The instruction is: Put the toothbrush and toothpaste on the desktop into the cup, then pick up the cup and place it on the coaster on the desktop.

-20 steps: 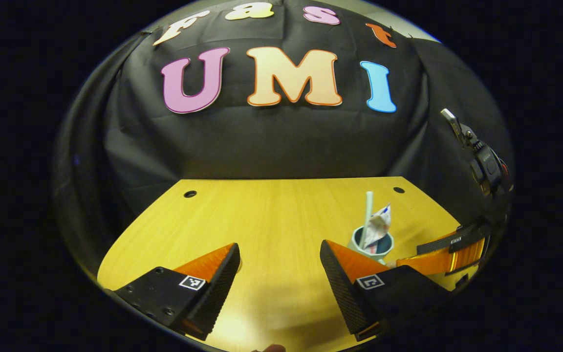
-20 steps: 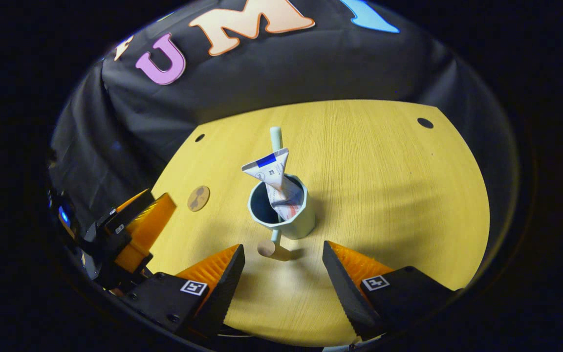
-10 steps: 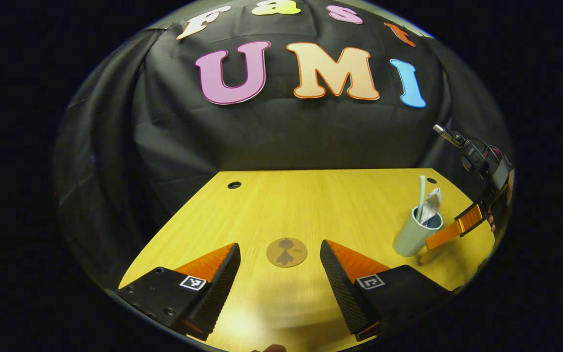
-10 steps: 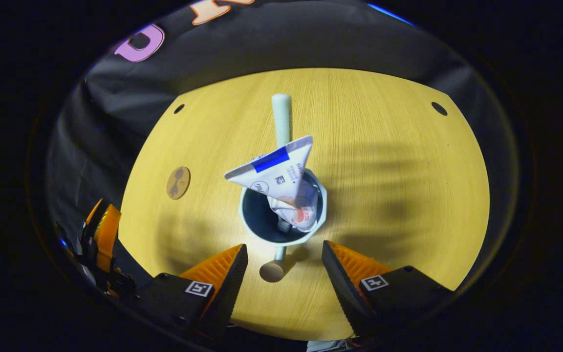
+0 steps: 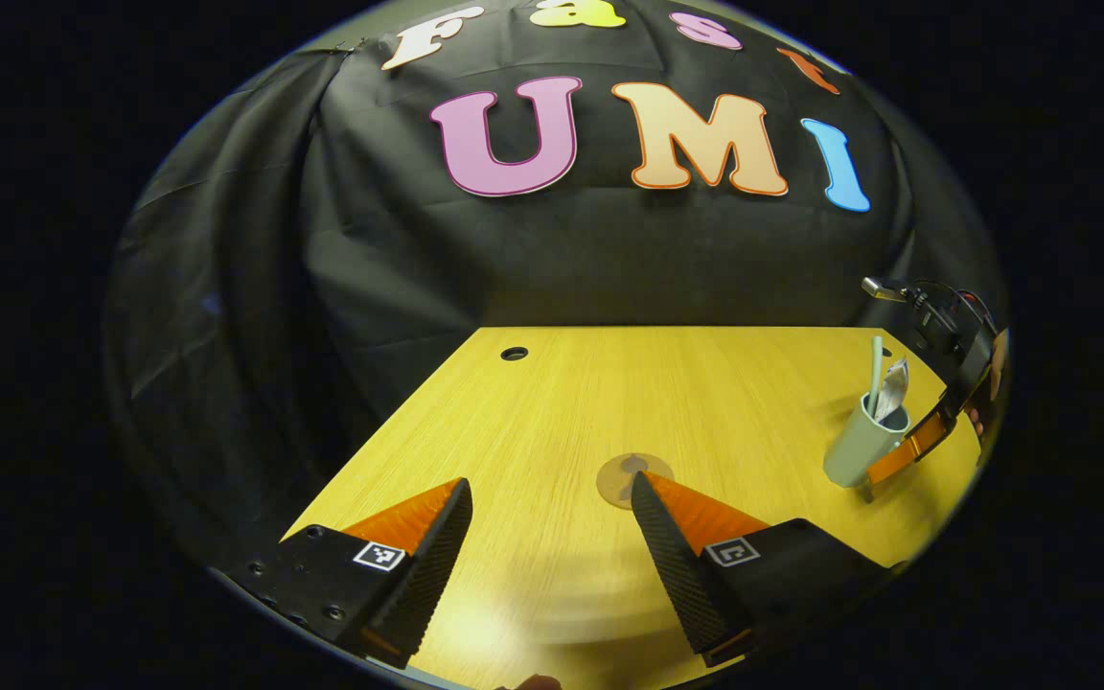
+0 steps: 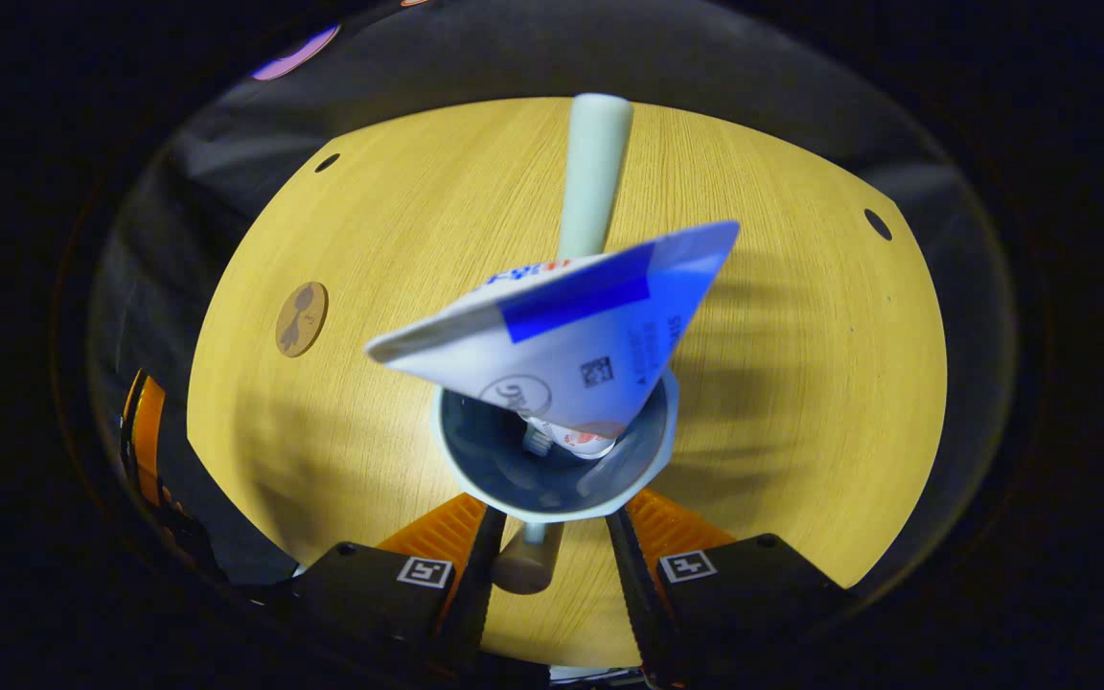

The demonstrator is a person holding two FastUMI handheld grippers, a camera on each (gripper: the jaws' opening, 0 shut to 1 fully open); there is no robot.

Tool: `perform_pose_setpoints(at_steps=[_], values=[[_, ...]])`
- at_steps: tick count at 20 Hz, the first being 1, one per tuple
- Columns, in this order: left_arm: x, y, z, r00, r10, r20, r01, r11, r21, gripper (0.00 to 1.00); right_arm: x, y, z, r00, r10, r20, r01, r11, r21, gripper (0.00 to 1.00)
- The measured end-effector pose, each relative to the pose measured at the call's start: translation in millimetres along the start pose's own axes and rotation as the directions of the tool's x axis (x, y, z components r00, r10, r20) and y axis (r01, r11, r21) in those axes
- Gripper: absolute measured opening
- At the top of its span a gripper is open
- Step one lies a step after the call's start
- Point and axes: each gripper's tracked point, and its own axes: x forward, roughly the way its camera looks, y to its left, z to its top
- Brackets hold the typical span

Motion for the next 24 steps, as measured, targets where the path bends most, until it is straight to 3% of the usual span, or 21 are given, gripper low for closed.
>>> perform_pose_setpoints(at_steps=[1,3,6,11,12,13,24], values=[[0.6,3.9,-0.3,1.0,0.007,0.0,-0.007,1.0,0.001,0.97,3.8,-3.2,-0.8,1.0,-0.018,-0.008,0.018,1.0,0.001,0.58],[1.9,7.0,2.1,1.0,0.012,0.0,-0.012,1.0,-0.002,0.96,5.0,-4.6,0.1,1.0,-0.024,-0.006,0.023,1.0,-0.015,0.31],[4.2,9.8,0.8,1.0,0.007,-0.003,-0.007,1.0,-0.006,0.97,7.3,-3.4,3.7,0.999,-0.038,0.008,0.038,0.999,-0.024,0.24],[10.6,17.4,4.1,1.0,0.003,0.007,-0.003,1.0,-0.008,0.95,0.8,17.3,4.0,0.999,-0.027,0.021,0.028,0.999,-0.035,0.27],[12.7,19.5,2.3,1.0,0.0,0.005,0.0,1.0,-0.008,0.99,0.2,23.6,4.5,0.999,-0.025,0.024,0.026,0.999,-0.042,0.26],[15.1,21.8,0.3,1.0,-0.001,0.001,0.001,1.0,-0.008,0.95,-0.2,30.9,5.5,0.999,-0.021,0.028,0.022,0.999,-0.048,0.25],[39.5,65.7,1.4,1.0,-0.011,-0.001,0.011,1.0,-0.012,0.95,-4.4,124.3,40.4,0.998,0.05,0.048,-0.045,0.995,-0.091,0.24]])
